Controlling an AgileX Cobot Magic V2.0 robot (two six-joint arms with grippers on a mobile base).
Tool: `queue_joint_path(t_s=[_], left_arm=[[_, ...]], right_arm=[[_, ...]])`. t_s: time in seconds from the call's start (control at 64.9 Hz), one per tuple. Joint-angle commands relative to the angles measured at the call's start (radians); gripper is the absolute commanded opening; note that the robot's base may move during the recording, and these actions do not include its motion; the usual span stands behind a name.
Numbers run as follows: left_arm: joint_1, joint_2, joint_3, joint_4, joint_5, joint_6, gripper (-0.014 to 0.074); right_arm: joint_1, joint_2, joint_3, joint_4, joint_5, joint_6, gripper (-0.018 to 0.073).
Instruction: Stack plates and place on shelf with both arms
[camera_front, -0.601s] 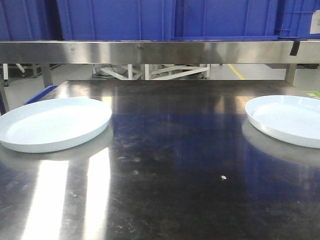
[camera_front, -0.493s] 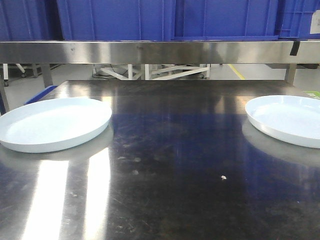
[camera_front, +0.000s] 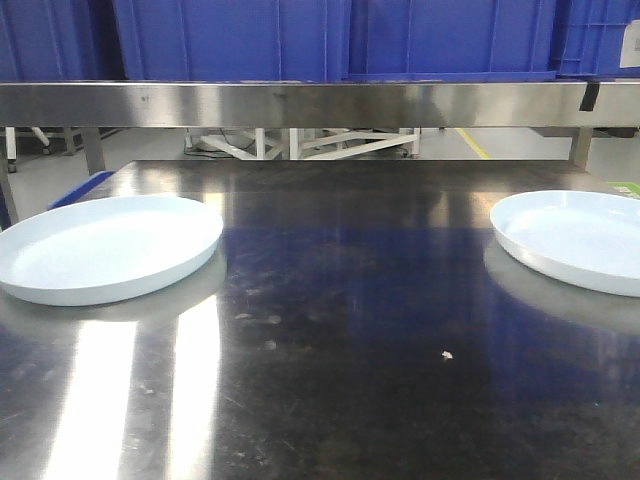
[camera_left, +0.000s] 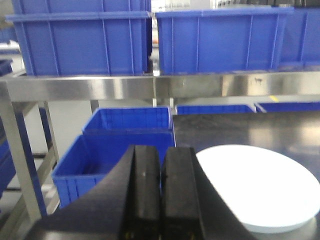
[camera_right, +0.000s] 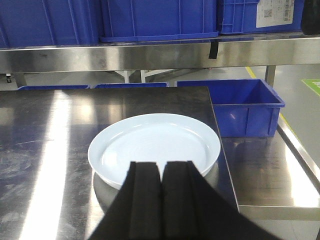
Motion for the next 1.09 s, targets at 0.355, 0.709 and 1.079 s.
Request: queue_joint_path(t_s=[0.355, 0.709, 1.079], left_arm=[[0.005, 0.396, -0.316, -0.014, 0.132, -0.007, 0.0082], [0.005, 0.801, -0.472, -0.093, 0.257, -0.007, 0.0082], [0.005, 1.294, -0.837, -0.104, 0.482, -0.007, 0.0082]], right_arm=[[0.002, -0.016, -0.001, -0.009, -0.091, 0.000, 0.0047], [0.002, -0.016, -0.001, -0.009, -0.091, 0.000, 0.0047], [0.002, -0.016, -0.001, -0.009, -0.091, 0.000, 0.0047]])
